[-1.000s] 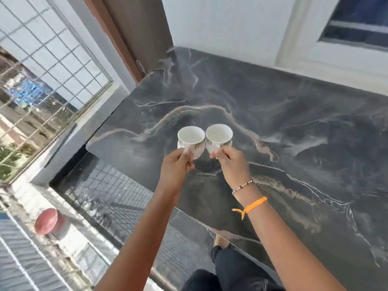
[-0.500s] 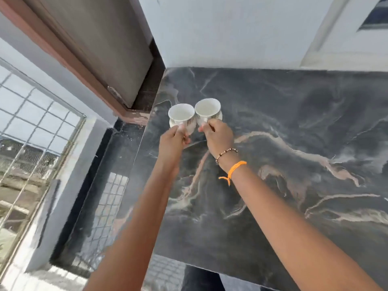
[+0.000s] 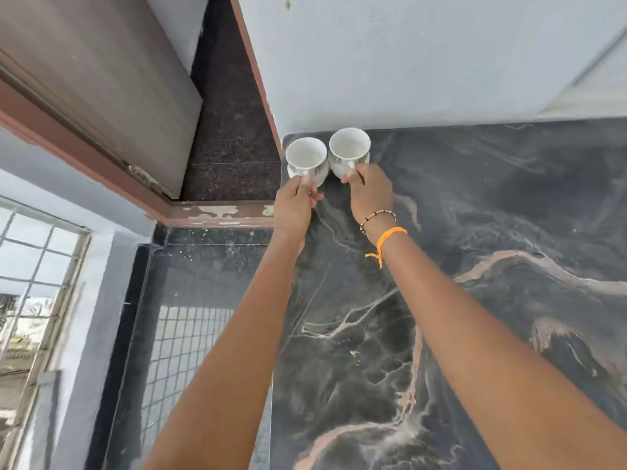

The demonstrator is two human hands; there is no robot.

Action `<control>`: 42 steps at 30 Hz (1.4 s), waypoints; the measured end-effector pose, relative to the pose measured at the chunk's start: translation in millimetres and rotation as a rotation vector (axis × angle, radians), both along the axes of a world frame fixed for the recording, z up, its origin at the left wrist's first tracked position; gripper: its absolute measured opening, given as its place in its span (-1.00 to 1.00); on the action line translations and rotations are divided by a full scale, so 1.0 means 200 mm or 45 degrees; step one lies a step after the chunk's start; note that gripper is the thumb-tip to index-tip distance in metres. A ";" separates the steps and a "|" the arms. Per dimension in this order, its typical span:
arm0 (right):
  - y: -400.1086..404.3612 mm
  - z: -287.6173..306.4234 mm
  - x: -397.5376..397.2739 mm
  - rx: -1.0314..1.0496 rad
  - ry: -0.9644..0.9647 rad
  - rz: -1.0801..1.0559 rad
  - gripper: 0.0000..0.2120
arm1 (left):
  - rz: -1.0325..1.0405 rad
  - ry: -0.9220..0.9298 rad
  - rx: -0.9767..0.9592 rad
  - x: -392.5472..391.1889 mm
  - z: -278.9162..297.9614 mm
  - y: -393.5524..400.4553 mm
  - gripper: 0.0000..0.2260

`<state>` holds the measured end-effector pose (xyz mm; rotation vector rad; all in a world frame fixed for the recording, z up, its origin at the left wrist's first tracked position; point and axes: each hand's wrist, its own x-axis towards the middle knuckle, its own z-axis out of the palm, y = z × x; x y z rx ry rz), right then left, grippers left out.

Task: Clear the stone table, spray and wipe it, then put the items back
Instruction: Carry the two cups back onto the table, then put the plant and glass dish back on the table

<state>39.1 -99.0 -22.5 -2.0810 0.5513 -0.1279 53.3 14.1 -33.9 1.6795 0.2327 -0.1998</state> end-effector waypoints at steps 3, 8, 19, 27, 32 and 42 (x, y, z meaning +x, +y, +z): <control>0.04 -0.03 0.05 -0.009 -0.011 -0.026 -0.77 | -0.010 -0.010 -0.025 0.09 -0.03 0.03 -0.66; 0.06 -0.04 0.10 -0.036 -0.018 -0.043 -0.77 | -0.077 0.000 0.006 0.19 -0.05 0.05 -0.67; 0.05 0.01 0.06 0.201 0.021 -0.102 -0.79 | 0.049 0.178 0.019 0.01 0.03 0.02 -0.78; -0.14 0.13 -0.36 0.423 -0.062 -0.243 -0.90 | -0.024 0.346 -0.089 -0.44 0.18 -0.19 -0.90; -0.44 0.24 -0.77 0.491 -0.090 -0.249 -0.85 | -0.175 0.310 -0.117 -0.71 0.31 -0.48 -0.91; -1.36 0.39 -1.82 0.641 -0.221 -0.576 -0.84 | -0.553 0.257 -0.120 -1.57 0.50 -1.38 -0.87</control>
